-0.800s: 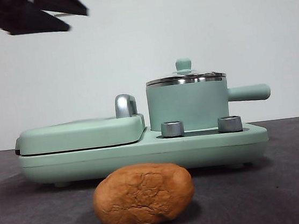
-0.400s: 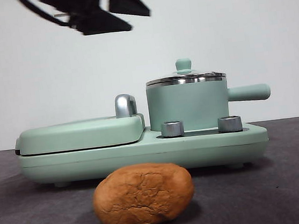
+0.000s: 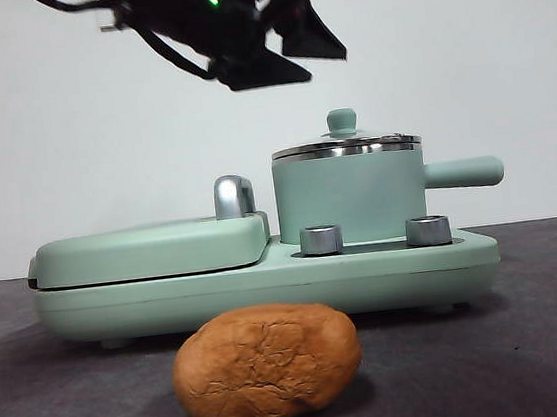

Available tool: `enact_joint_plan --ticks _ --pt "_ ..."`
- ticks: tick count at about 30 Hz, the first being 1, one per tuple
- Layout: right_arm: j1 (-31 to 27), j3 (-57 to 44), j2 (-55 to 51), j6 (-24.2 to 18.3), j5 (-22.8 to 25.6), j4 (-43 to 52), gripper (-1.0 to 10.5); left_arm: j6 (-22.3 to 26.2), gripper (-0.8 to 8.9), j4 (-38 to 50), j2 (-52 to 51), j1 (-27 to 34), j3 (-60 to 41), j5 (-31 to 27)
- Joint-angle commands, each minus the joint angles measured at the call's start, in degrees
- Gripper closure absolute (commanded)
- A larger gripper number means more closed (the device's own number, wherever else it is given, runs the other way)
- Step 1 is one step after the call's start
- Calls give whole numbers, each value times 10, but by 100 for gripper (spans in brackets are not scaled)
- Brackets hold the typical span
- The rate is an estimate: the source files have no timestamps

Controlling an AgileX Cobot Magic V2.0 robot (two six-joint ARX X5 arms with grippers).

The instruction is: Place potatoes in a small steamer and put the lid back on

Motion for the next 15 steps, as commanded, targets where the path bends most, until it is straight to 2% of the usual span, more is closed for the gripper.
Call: enact_joint_plan --ticks 1,6,15 --pt "2 9 3 7 0 7 661 6 479 8 36 -6 33 0" --pt "2 9 3 7 0 7 661 9 479 15 68 -7 50 -8" --pt "2 9 3 8 0 7 661 49 480 12 86 -7 51 -10"
